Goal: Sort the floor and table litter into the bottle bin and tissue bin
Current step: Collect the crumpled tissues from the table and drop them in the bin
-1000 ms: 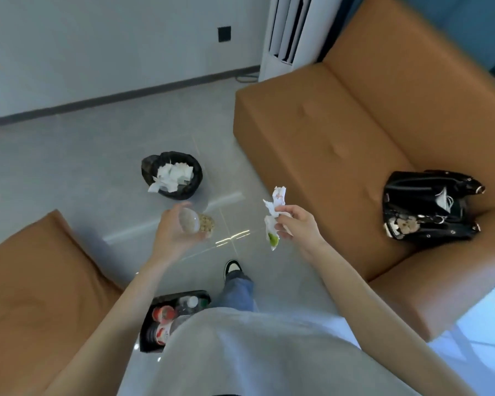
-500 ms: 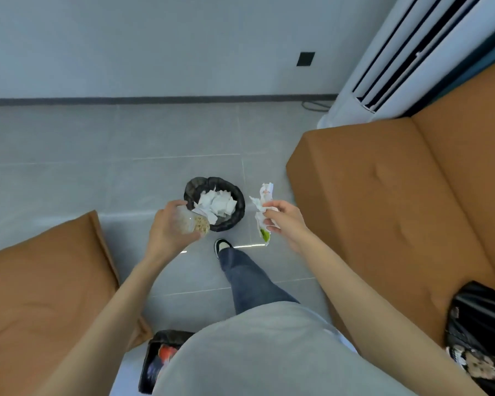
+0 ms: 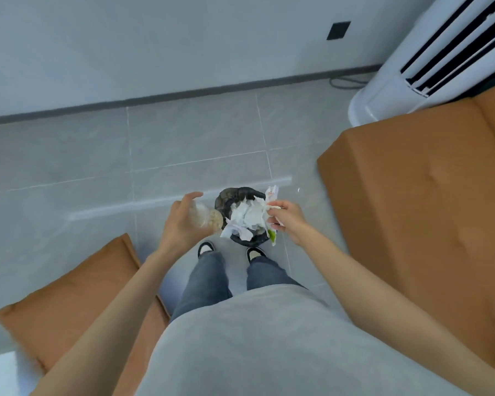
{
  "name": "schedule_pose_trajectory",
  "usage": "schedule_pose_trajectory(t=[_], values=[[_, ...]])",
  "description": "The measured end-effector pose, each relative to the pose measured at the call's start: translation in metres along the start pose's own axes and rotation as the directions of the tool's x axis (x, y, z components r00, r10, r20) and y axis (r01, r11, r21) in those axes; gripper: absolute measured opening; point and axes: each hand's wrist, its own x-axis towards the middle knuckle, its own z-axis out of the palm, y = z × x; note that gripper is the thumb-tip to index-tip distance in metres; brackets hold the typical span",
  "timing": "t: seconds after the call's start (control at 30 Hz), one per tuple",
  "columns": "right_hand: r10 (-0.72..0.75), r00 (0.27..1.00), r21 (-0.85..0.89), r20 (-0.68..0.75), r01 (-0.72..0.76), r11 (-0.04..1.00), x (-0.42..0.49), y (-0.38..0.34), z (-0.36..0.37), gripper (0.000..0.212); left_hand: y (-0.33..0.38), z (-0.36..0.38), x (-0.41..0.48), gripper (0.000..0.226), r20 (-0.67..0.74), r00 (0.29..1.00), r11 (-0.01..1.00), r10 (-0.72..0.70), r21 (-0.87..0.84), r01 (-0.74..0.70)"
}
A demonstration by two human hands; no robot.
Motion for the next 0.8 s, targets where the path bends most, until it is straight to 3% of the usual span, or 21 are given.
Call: schedule_pose_trajectory(t=[0.2,0.43,0.6,0.8], values=[[0.151,0.976,0.303,-0.156,-0.098,0.948,0.029,-0.003,0.042,0.017,-0.018,-0.040,0.074,0.075,0.211,0.973,0.988,0.095,0.099,-0.118],[0.327,0.922,0.699,-0.207,-0.094,0.709,0.049,0.023,0.094,0.020,-0.035,-0.044,0.144,0.078,0.412,0.898,0.962,0.156,0.144,-0.233],[0.302,0.919,0.733,-0.254,-0.021,0.680,0.081,0.044,0.116,0.024,-0.054,-0.016,0.183,0.078,0.457,0.867,0.945,0.198,0.146,-0.292],[0.192,0.893,0.577,-0.406,0.088,0.812,0.170,0.092,0.133,0.022,-0.109,0.045,0.234,0.075,0.488,0.835,0.918,0.255,0.149,-0.367]])
